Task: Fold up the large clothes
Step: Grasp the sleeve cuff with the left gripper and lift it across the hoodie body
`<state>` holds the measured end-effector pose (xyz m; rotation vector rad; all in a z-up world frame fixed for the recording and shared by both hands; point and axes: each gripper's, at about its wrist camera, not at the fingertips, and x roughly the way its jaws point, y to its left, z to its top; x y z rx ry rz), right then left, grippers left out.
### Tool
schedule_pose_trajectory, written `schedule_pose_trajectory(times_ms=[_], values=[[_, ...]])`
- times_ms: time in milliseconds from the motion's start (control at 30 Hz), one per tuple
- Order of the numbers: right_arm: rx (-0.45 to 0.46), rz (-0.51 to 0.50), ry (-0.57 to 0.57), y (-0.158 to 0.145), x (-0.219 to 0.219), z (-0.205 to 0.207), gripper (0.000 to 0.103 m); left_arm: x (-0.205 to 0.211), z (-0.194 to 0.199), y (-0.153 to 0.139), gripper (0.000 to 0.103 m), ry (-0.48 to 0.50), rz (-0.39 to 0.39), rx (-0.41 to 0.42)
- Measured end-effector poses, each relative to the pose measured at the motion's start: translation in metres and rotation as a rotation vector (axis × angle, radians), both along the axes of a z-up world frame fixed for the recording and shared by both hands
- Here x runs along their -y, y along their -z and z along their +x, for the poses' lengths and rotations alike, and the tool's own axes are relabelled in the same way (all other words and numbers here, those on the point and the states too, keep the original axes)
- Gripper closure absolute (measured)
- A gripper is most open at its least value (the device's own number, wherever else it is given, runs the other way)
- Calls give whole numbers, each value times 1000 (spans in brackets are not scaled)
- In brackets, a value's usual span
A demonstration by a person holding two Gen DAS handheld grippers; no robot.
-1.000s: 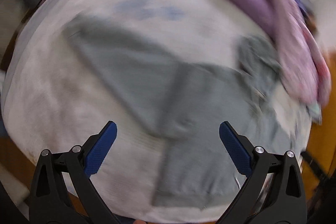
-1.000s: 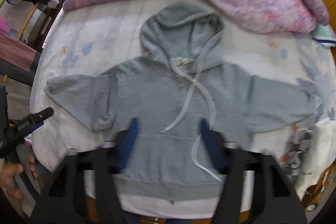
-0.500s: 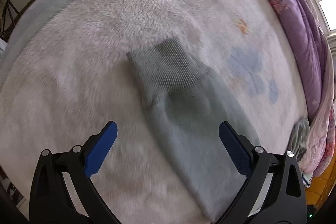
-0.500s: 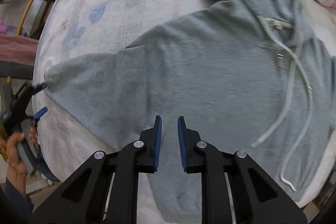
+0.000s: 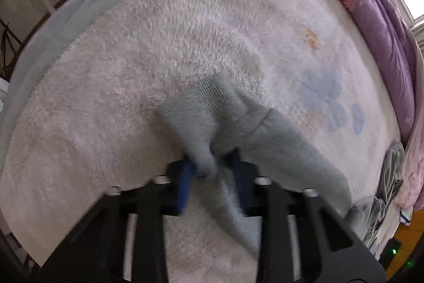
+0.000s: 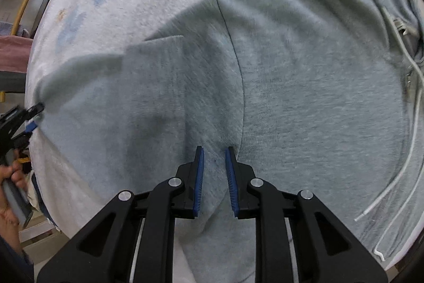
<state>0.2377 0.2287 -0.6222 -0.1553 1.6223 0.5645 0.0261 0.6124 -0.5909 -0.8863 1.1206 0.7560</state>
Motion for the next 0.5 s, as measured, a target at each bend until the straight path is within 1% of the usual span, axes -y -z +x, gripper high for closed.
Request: schedule_pose_trajectory(times_ms=[33,67,133,167,200,300,367,433,467,500], values=[[-4,-6,-3,3,0,2,90,1,-4,-7,85,-6,-2,20],[-10,-12,-13,6,-2,3,90,4,-9,-20,86,-21,14,48],[-26,-17,-24,11,-3,6,90,14,-15,-48,86,-18,68,79],[-36,-16,-28,14,-3,8,91,21,-21,-68,86,-21,106,97],[-41,-12,-33,16,-4,10,91,27,-19,-85,86,-27,131,119],[-53,13,-47,20,-5,14,91,53,-30,-141,86,-43,204,194],[-72,47,-44,20,0,18,91,74,-17,-173,86,-44,225,262],[-115,100,-19,16,16,30,93,110,2,-209,86,7,273,327],[-140,147,7,11,27,36,93,123,9,-221,86,28,284,350],[-137,175,22,8,34,42,93,143,20,-235,86,52,283,384]])
